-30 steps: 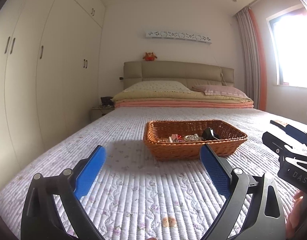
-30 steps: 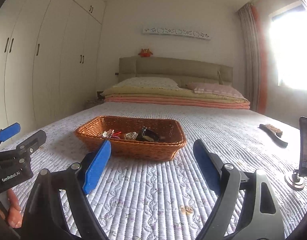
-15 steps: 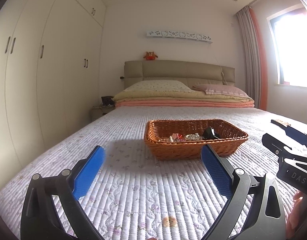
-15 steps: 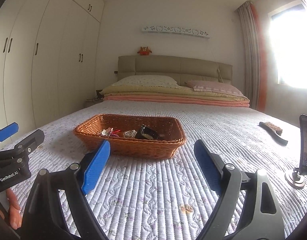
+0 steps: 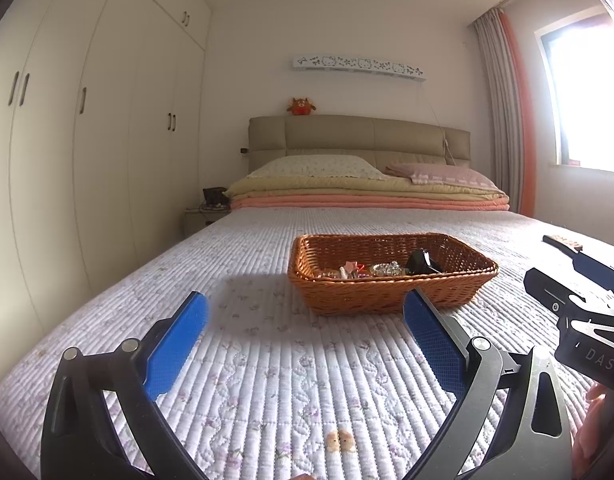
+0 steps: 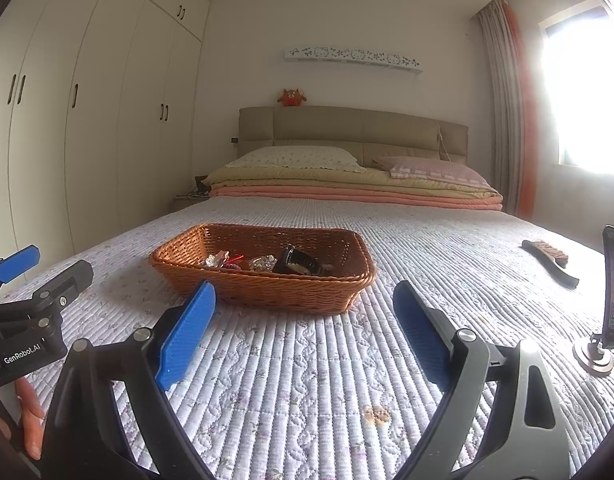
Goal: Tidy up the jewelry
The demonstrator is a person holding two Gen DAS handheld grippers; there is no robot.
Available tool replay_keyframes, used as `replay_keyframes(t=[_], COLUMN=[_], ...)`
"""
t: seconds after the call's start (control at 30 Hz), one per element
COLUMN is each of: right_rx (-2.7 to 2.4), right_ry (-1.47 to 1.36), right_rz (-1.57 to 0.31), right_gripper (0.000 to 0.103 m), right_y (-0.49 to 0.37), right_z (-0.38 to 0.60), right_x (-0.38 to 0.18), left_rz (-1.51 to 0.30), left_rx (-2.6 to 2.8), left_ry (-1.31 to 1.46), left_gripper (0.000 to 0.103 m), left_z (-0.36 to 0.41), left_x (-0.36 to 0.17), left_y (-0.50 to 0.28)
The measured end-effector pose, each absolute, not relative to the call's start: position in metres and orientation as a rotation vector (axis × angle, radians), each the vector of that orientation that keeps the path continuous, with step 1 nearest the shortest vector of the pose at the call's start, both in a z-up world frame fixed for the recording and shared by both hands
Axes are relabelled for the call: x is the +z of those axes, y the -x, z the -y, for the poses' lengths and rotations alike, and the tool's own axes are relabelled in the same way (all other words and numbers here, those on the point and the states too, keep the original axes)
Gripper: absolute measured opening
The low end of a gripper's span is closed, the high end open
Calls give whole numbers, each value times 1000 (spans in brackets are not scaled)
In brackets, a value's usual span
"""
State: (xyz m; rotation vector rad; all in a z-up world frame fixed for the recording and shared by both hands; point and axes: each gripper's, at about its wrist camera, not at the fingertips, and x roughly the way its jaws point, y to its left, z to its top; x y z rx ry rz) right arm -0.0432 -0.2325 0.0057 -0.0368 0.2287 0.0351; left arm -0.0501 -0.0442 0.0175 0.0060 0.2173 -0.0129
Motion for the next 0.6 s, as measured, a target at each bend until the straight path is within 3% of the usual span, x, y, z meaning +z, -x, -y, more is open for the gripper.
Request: replay_keyframes(t=[0.6], right_rx=[40], right_ry=[36], right_rz=[-237], right_gripper=[90], right_y=[43], right_z=[230], right_x=[5], left_rz=[-225], left_rx=[-15], left_ry=[-6], left_gripper=[95], left_z=[45], left_x=[17], left_y=[50])
